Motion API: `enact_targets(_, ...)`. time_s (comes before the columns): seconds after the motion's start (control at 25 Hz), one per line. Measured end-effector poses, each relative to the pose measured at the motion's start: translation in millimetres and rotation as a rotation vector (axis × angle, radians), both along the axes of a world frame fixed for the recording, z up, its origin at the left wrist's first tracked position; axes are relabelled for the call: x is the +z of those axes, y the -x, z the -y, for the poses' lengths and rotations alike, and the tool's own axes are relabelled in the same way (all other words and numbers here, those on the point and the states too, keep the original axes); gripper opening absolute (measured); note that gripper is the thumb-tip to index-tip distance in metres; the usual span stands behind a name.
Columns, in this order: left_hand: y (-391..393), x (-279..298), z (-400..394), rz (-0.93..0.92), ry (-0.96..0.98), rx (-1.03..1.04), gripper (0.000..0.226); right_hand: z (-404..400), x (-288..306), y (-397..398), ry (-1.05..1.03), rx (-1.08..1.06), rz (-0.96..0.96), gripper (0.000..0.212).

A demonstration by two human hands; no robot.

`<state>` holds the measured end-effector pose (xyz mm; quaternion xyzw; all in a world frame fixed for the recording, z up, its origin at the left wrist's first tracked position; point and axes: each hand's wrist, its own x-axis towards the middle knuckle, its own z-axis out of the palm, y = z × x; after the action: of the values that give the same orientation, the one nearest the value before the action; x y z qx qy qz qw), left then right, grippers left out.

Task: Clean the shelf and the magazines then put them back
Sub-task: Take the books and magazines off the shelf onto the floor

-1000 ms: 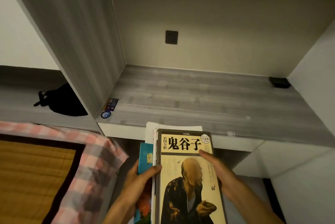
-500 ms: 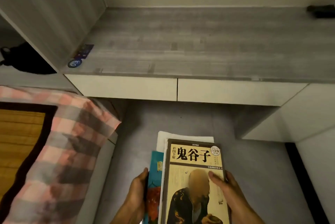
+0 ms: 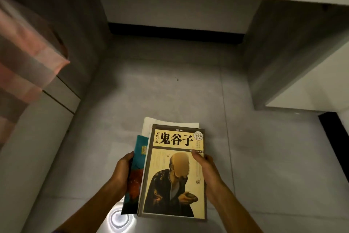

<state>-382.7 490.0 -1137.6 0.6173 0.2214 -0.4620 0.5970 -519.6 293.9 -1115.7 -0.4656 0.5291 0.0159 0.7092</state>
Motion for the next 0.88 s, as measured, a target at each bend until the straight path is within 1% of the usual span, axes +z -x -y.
enact_targets(0.16,-5,-81,-3,0.001,0.006,0.027,0.049,-4,-82,-5,-0.013,-0.025,0.013,0.043)
enact_targets(0.24,-9,-108,-6,0.005,-0.007,0.047,0.049,-8,-114,-9,-0.005,0.001,0.009,0.044)
enact_targets(0.32,-12,-131,-12,0.004,-0.031,0.052,0.049,-11,-138,-10,0.004,0.002,0.024,0.039)
enact_targets(0.48,-10,-164,-20,-0.009,-0.073,0.065,0.048,-17,-167,-8,-0.021,0.015,0.061,0.024)
enact_targets(0.56,-5,-174,-22,-0.023,-0.057,0.065,0.047,-17,-180,-7,-0.008,0.011,0.046,0.024)
enact_targets(0.64,0,-181,-20,-0.030,-0.044,0.071,0.049,-13,-191,-7,0.029,0.032,0.011,0.028)
enact_targets(0.76,-4,-191,-27,0.028,-0.016,0.028,0.043,-10,-196,-8,0.041,0.069,-0.017,0.027)
enact_targets(0.88,0,-195,-20,0.134,-0.048,-0.018,0.031,-2,-198,4,0.062,0.060,-0.072,0.024)
